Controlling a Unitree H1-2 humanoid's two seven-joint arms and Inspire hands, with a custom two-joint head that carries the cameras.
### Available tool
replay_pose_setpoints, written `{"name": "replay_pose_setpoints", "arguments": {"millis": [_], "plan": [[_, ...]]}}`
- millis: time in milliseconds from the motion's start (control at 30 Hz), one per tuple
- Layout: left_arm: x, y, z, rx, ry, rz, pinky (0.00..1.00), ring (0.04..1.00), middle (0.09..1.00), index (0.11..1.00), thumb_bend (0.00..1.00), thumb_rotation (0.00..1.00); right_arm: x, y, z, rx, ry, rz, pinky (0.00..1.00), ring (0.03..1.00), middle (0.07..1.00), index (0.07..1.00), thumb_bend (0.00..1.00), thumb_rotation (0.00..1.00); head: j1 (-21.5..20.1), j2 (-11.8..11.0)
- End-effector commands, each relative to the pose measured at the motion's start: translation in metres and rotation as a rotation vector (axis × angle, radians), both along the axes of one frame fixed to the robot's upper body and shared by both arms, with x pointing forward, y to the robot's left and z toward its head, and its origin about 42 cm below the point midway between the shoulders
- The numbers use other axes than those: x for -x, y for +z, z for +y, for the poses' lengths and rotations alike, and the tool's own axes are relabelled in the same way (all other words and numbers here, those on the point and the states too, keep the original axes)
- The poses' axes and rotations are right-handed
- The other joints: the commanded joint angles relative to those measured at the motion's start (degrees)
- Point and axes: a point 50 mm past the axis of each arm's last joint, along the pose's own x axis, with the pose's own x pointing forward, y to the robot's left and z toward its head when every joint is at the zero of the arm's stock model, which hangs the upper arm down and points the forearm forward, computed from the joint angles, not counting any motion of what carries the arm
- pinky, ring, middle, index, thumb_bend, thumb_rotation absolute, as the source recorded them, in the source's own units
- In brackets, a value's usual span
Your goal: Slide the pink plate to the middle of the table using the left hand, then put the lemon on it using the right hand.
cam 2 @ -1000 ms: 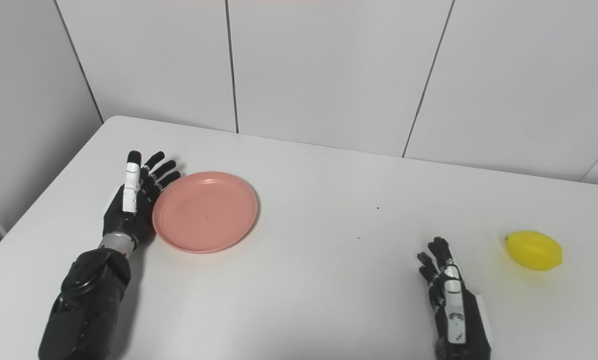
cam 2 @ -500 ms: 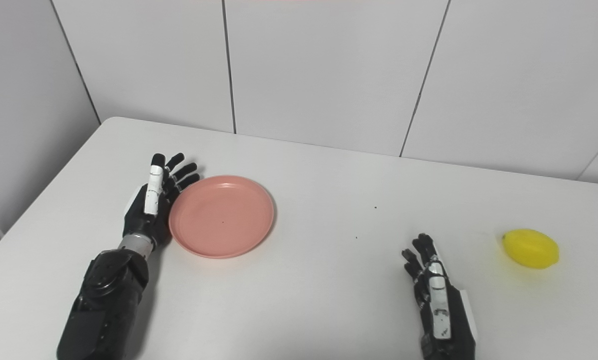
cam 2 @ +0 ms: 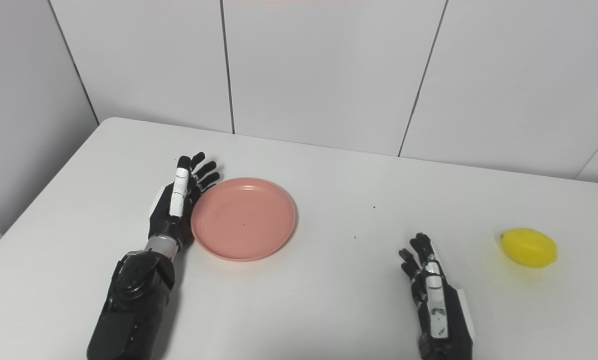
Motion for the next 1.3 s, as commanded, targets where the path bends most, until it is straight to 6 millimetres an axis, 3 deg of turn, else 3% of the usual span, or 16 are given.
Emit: {"name": "replay_pose_setpoints", "arguments": {"millis": [0,700,967,1267], "plan": [[0.002,-0.012,-0.009,0.004,-0.001,0.058,0.83,0.865,0.883,0.914,0.88,0.91,0.002,-0.003,0.004,-0.003,0.011,0.025,0.96,0.911,0.954,0.943,0.79,0.96,-0.02,0.12],[-0.004,-0.010,-0.044,0.033,-0.088,0.052,0.82,0.847,0.869,0.891,0.89,0.90,0.002,0.002,0.015,-0.004,0.017,0.023,0.94,0.906,0.946,0.942,0.77,0.96,-1.42,0.82],[-0.004,-0.005,-0.062,0.081,-0.120,0.057,0.92,0.909,0.906,0.928,0.87,0.90,0.001,0.002,0.018,-0.005,0.013,0.027,0.93,0.902,0.945,0.934,0.79,0.94,-2.16,1.02],[0.000,-0.003,-0.077,0.098,-0.115,0.049,0.93,0.916,0.907,0.920,0.86,0.90,0.002,0.004,0.024,-0.005,0.010,0.029,0.92,0.903,0.943,0.931,0.79,0.93,-4.00,1.71]]}}
